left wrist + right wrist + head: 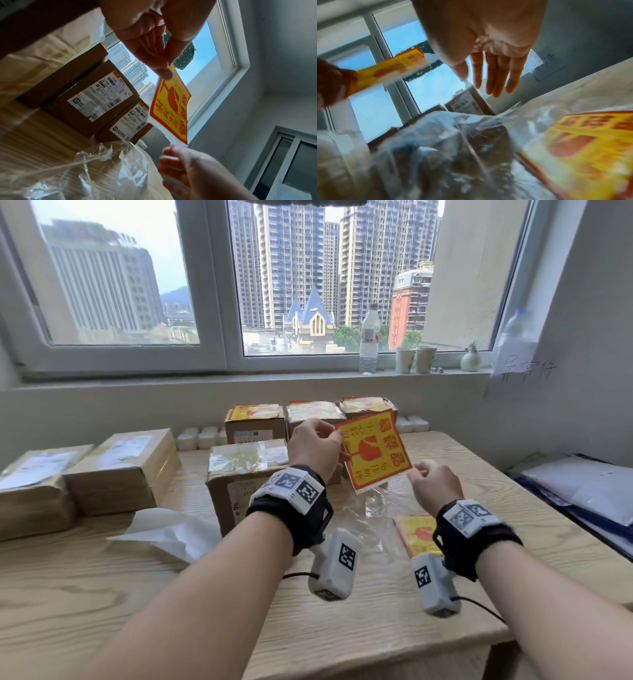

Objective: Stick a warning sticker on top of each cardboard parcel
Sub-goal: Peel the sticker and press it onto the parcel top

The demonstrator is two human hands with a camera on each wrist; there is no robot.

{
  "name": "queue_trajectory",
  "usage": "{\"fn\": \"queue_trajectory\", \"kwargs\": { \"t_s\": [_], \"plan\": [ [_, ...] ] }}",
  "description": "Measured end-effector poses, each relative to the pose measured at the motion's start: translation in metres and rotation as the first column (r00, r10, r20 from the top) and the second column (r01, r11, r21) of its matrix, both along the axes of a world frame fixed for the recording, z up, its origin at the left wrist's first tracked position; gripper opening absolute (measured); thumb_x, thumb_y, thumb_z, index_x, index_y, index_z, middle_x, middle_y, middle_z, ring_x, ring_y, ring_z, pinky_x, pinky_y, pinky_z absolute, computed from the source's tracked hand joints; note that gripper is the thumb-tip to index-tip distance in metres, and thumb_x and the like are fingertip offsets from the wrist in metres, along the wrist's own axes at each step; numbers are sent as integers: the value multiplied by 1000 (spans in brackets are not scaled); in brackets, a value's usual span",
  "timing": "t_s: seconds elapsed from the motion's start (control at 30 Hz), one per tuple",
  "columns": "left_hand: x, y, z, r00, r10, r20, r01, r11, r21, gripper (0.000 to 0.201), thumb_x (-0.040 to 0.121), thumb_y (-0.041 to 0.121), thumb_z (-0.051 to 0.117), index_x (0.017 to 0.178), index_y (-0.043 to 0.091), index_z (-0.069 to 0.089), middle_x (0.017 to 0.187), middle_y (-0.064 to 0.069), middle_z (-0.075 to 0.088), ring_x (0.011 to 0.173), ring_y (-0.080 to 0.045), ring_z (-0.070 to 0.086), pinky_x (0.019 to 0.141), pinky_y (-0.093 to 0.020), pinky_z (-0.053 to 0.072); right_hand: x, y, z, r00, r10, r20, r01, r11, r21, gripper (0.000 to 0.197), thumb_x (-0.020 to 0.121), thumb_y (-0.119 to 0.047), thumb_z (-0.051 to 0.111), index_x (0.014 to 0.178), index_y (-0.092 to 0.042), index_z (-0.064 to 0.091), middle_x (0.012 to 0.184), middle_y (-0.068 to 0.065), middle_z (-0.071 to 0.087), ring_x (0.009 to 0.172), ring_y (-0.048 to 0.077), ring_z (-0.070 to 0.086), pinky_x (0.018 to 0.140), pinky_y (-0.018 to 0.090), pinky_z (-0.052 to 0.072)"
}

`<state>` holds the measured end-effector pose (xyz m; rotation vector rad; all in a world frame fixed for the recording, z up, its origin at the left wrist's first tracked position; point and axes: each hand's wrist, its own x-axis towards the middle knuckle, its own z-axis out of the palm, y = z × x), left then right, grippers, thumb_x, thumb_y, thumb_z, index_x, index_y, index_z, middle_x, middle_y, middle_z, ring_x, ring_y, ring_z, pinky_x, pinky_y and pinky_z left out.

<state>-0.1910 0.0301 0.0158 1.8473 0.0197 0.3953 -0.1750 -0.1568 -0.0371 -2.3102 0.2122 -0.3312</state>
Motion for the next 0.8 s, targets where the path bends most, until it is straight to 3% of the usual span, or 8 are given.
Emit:
{"fn": "queue_trajectory", "kwargs": {
  "t_s": [0.17, 0.27, 0.33, 0.5, 0.6, 0.67, 0.77, 0.8],
  "plan": [
    [-7, 11, 7, 999, -36, -30, 30, 983, -182, 9, 94, 10, 57, 103, 6, 58, 85, -13, 72, 60, -16, 71, 64, -33, 61, -6, 35, 39, 964, 118, 237, -217, 865, 452, 28, 99, -21, 32, 97, -19, 60, 94, 0, 68, 97, 21, 66, 72, 32, 49],
    [-11, 15, 11, 999, -23, -24, 17, 971, -237, 6, 94, 9, 57, 99, 6, 57, 83, -14, 72, 66, -21, 73, 65, -35, 61, -17, 49, 55, 961, 123, 247, -268, 626, 732, 51, 100, -54, 27, 110, -16, 60, 99, 8, 70, 92, 24, 70, 63, 30, 53],
    [-13, 19, 14, 999, -27, -26, 19, 963, -268, 4, 94, 9, 58, 96, 6, 57, 83, -14, 72, 68, -22, 74, 65, -33, 61, -21, 52, 59, 955, 118, 274, -290, 577, 764, 58, 93, -65, 31, 115, -19, 59, 99, 8, 71, 89, 22, 71, 60, 28, 53],
    [-20, 29, 16, 998, -59, -22, 51, 961, -271, 10, 93, 12, 60, 94, 2, 59, 78, -13, 72, 57, -13, 70, 55, -23, 59, -20, 58, 63, 931, 118, 344, -335, 646, 686, 35, 91, -42, 59, 111, -13, 60, 93, 6, 73, 89, 25, 73, 66, 33, 56],
    [-23, 36, 15, 998, -55, -42, 38, 946, -321, 8, 93, 10, 60, 91, 2, 60, 76, -14, 71, 57, -14, 70, 55, -22, 59, -22, 58, 66, 930, 94, 355, -344, 562, 752, 57, 87, -63, 50, 117, -15, 58, 99, 8, 74, 86, 23, 73, 66, 33, 57],
    [-23, 40, 15, 998, -42, -48, 24, 942, -336, 7, 93, 8, 60, 89, 2, 60, 75, -13, 70, 55, -13, 69, 54, -22, 59, -23, 59, 68, 928, 105, 356, -350, 570, 743, 51, 88, -61, 49, 113, -18, 57, 98, 7, 73, 85, 23, 73, 67, 34, 57],
    [-24, 43, 18, 996, -75, -58, 50, 935, -352, 8, 93, 8, 60, 93, 1, 61, 76, -14, 71, 54, -11, 70, 54, -21, 58, -24, 64, 69, 927, 147, 345, -340, 715, 611, 12, 90, -22, 66, 96, -24, 56, 96, 2, 70, 90, 20, 71, 71, 32, 58],
    [-24, 43, 18, 993, -97, -67, 67, 930, -362, 8, 93, 8, 59, 94, 0, 61, 77, -14, 71, 54, -12, 70, 54, -22, 59, -23, 65, 68, 929, 141, 343, -323, 762, 561, 18, 89, -12, 66, 91, -26, 54, 94, 0, 69, 89, 18, 70, 69, 29, 57]
  ]
}}
